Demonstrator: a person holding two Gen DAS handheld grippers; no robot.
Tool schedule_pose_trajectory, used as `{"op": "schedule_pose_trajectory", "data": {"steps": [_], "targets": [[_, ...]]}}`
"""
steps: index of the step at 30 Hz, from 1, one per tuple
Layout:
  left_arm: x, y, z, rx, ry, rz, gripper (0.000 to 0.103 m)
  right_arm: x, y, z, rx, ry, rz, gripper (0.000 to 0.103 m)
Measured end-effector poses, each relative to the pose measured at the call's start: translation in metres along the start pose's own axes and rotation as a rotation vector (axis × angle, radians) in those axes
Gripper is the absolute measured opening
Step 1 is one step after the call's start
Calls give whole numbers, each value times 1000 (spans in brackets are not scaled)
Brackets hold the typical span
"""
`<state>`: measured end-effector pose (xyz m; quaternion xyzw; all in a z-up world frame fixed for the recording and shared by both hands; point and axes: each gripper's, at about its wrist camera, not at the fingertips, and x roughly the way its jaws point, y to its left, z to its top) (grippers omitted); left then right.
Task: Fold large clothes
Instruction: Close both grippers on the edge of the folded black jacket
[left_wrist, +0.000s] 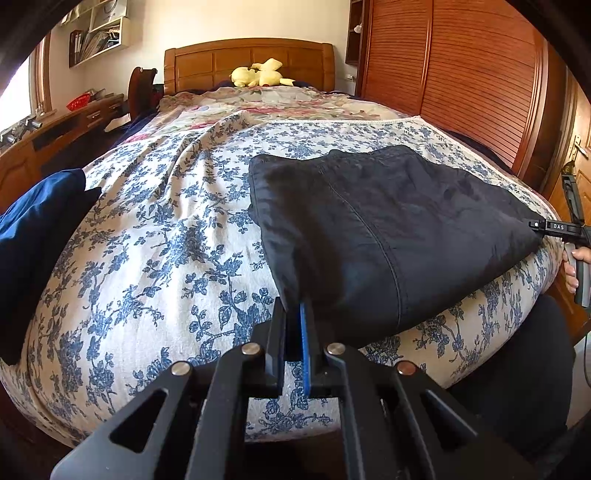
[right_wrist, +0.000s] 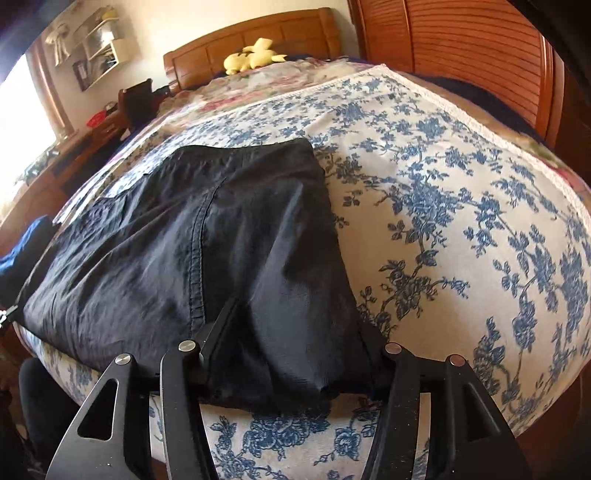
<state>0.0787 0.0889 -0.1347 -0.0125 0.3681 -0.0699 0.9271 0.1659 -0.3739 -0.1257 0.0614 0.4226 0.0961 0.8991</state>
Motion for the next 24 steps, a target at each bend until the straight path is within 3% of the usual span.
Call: {"op": "schedule_pose_trajectory", "data": {"steps": [20, 21, 24], "targets": [[3, 2, -7, -27, -9, -4, 5, 1, -2, 1, 37, 29, 20, 55], [4, 2, -7, -28, -9, -5, 5, 1, 0, 2, 31, 28, 18, 53], [3, 3, -7, -29, -10, -7, 5, -2, 9, 7, -19, 18, 26, 26]]}}
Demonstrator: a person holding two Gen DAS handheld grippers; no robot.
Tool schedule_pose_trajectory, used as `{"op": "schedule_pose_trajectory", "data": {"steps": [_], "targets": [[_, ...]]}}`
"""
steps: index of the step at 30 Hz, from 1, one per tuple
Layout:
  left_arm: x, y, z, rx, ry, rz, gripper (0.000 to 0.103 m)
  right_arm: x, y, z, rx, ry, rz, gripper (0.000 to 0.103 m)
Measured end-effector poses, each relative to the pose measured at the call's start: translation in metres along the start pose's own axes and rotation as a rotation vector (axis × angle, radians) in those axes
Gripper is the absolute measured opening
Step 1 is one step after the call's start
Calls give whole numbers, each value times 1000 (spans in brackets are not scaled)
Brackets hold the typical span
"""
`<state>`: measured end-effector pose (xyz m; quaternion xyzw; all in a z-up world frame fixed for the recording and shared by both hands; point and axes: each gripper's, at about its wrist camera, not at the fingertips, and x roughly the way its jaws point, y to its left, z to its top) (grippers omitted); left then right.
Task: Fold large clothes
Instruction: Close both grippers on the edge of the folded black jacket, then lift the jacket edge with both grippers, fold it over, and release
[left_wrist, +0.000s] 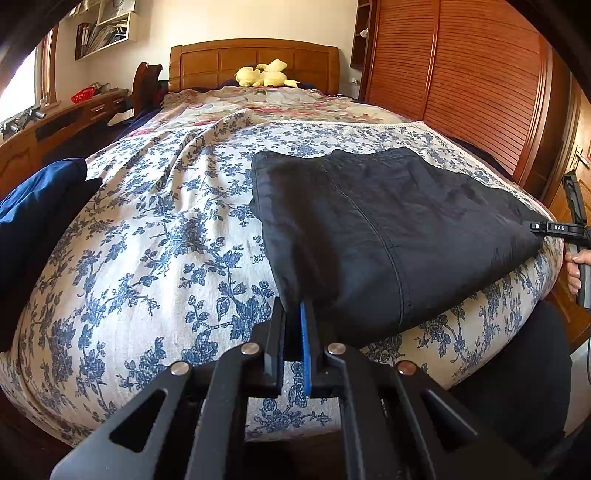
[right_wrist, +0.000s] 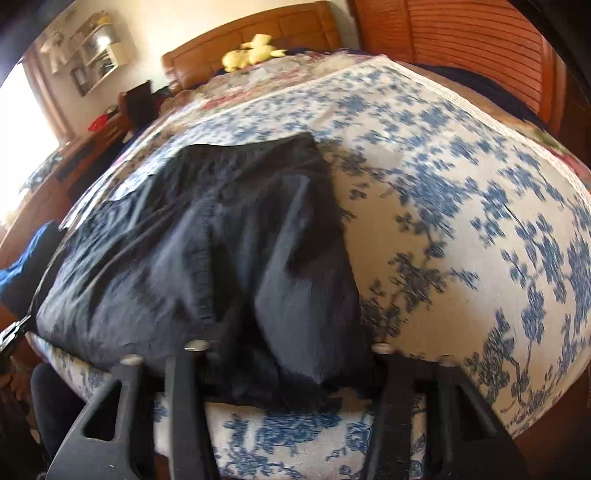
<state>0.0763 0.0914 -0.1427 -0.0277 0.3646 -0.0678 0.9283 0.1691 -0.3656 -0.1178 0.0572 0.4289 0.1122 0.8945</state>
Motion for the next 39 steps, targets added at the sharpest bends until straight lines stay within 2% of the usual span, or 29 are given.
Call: {"op": "schedule_pose_trajectory", "data": {"steps": [1, 4, 8, 11, 16, 20, 24, 27, 30, 33, 34, 36, 39], "targets": [[0, 0, 0, 0, -1, 0, 5, -3, 4, 3, -21, -8, -14, 19], [-1, 1, -2, -5, -4, -3, 5, -15, 15, 15, -41, -51, 7, 13], [-2, 4, -4, -17, -4, -13, 5, -36, 35, 37, -48, -130, 82, 10], [-6, 6, -5, -30, -4, -23, 6, -50, 67, 56, -102, -188, 145, 9], [-22, 13, -8, -47, -29, -29, 6, -61, 150, 82, -238, -234, 235, 8], [-44, 24, -13, -57, -68, 9, 6, -60, 229, 95, -364, -245, 319, 8], [-64, 41, -18, -72, -89, 40, 6, -52, 309, 91, -465, -233, 428, 7], [-74, 53, -22, -83, -93, 61, 6, -29, 361, 74, -528, -173, 469, 7], [-80, 62, -28, -89, -92, 78, 6, 7, 396, 50, -584, -69, 437, 13], [-83, 70, -32, -107, -90, 79, 6, 19, 411, 33, -622, -13, 446, 24], [-84, 72, -33, -114, -89, 77, 6, 18, 412, 29, -636, -17, 444, 33], [-84, 73, -33, -123, -88, 72, 6, 9, 410, 28, -645, -44, 437, 41], [-83, 73, -31, -134, -93, 58, 6, -6, 398, 37, -626, -70, 444, 43]]}}
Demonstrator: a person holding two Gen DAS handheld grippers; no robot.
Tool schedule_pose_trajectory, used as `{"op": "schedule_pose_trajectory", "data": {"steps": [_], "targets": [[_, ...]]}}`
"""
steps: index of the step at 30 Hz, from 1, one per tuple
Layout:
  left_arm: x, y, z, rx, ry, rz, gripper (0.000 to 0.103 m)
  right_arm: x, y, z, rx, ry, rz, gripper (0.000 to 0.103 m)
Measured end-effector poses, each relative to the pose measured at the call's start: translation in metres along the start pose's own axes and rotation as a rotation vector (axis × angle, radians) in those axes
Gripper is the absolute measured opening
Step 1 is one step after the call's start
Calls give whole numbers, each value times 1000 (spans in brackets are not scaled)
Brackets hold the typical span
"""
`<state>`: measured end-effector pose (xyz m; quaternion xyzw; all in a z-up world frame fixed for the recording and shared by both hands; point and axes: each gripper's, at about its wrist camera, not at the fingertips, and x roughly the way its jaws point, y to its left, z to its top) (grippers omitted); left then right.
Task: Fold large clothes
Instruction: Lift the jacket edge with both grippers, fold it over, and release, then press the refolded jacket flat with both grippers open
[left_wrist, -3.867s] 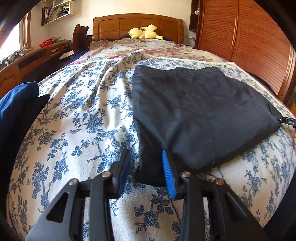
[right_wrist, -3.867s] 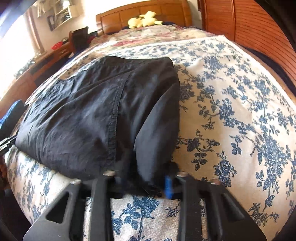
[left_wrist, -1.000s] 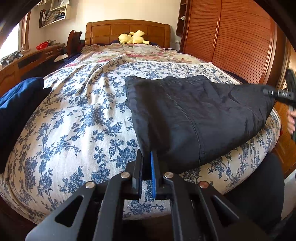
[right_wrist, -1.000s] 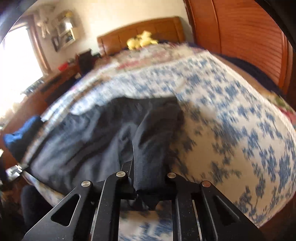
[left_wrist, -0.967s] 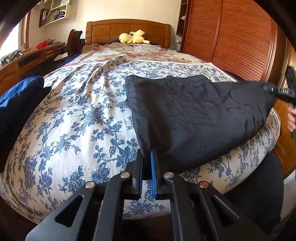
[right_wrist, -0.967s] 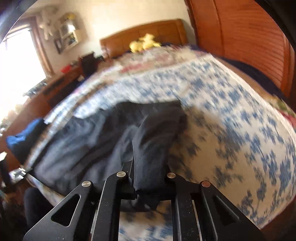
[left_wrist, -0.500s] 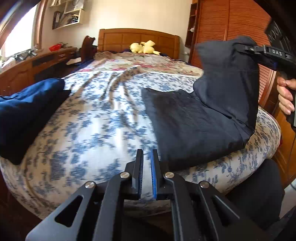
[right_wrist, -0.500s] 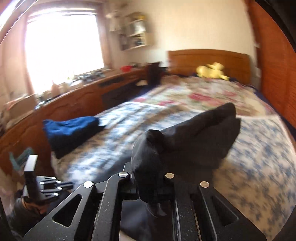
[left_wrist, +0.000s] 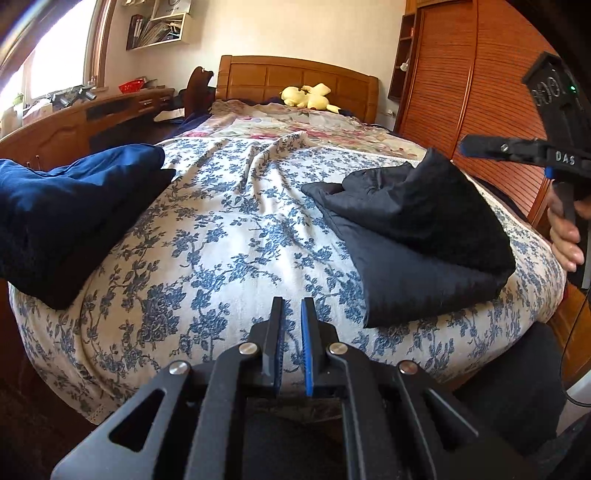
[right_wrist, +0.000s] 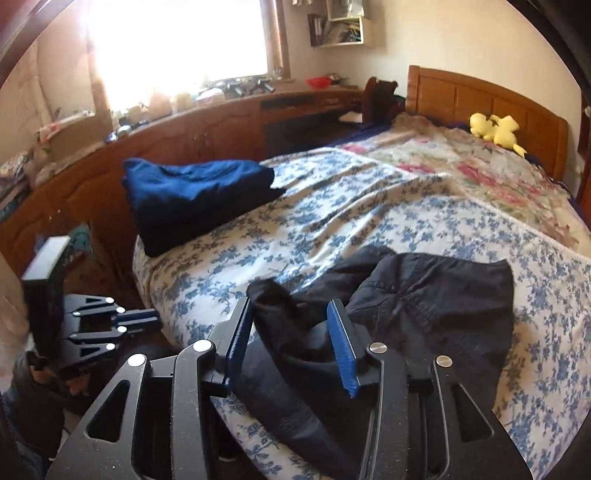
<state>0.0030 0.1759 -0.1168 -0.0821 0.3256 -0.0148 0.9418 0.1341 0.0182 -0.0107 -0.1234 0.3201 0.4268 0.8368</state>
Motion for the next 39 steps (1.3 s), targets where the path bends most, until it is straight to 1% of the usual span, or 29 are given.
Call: {"op": "schedule_pose_trajectory", "data": {"steps": [3, 5, 8, 9, 11, 14, 17, 19, 20, 22, 27, 31, 34, 39], "targets": [[0, -6, 5, 1, -13, -11, 8, -23, -14, 4, 6, -45, -42, 44], [0, -13, 10, 12, -23, -15, 11, -33, -26, 1, 4, -54, -85, 44], [-2, -27, 18, 39, -39, -21, 13, -34, -49, -13, 2, -10, -167, 44], [-2, -30, 21, 45, -44, -22, 15, -29, -59, -23, 10, 23, -200, 44], [-4, -37, 26, 52, -58, -29, 18, -22, -72, -39, 31, 68, -219, 43], [-4, -47, 35, 58, -74, -42, 20, -12, -84, -66, 56, 134, -202, 43], [-4, -58, 43, 76, -86, -56, 27, -8, -89, -85, 89, 153, -155, 43], [-1, -66, 47, 87, -89, -64, 32, 0, -90, -97, 130, 179, -106, 44], [0, -68, 48, 88, -90, -67, 33, 5, -87, -104, 125, 189, -100, 45], [3, -73, 50, 91, -87, -75, 34, 9, -77, -111, 84, 180, -117, 45], [17, -86, 49, 104, -50, -84, 34, 8, -78, -116, 97, 156, -99, 45], [30, -95, 48, 110, -16, -109, 34, 6, -78, -118, 99, 141, -93, 45], [40, -100, 47, 122, 6, -103, 34, 7, -78, -117, 104, 135, -95, 45], [50, -103, 48, 117, 17, -97, 34, 5, -78, -118, 107, 123, -97, 45]]}}
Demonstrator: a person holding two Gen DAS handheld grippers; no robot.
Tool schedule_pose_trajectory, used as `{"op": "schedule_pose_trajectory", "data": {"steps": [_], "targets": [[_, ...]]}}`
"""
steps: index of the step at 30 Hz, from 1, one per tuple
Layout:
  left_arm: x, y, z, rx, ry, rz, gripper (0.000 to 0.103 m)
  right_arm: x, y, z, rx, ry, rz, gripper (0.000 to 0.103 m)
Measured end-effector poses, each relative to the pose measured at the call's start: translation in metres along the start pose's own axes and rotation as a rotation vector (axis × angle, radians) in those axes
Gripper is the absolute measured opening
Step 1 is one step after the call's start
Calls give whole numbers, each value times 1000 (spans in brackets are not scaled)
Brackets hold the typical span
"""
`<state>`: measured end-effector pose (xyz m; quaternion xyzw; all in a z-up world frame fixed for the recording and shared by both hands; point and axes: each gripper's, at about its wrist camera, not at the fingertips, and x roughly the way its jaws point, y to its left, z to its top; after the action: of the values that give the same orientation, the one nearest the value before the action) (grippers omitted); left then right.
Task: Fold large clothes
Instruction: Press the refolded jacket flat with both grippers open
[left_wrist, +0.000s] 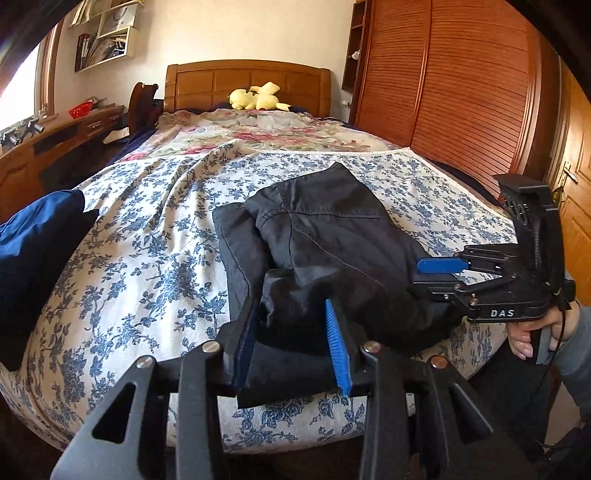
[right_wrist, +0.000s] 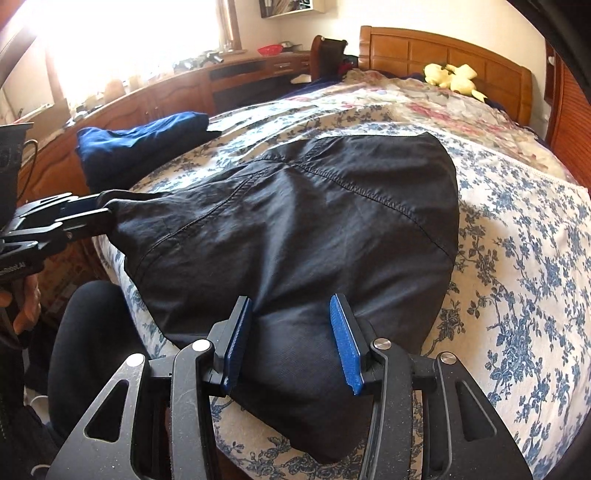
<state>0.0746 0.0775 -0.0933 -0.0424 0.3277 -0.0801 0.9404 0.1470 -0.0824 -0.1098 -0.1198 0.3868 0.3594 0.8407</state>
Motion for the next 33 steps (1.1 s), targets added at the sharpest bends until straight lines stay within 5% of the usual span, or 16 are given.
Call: {"op": "schedule_pose_trajectory", "data": {"steps": [5, 9, 15, 23, 33], "targets": [[12, 1, -3, 8, 45, 26, 34, -4, -2, 3, 4, -3, 3, 44], [13, -1, -6, 39, 49, 10, 14, -13, -8, 9, 3, -4, 4, 44], [5, 1, -9, 17, 4, 77, 8, -27, -18, 11, 1, -16, 13, 44], [19, 45, -24, -97, 33, 111, 7, -28, -20, 10, 17, -15, 27, 44], [14, 42, -30, -124, 23, 102, 12, -16, -27, 1, 35, 15, 81, 45]]}}
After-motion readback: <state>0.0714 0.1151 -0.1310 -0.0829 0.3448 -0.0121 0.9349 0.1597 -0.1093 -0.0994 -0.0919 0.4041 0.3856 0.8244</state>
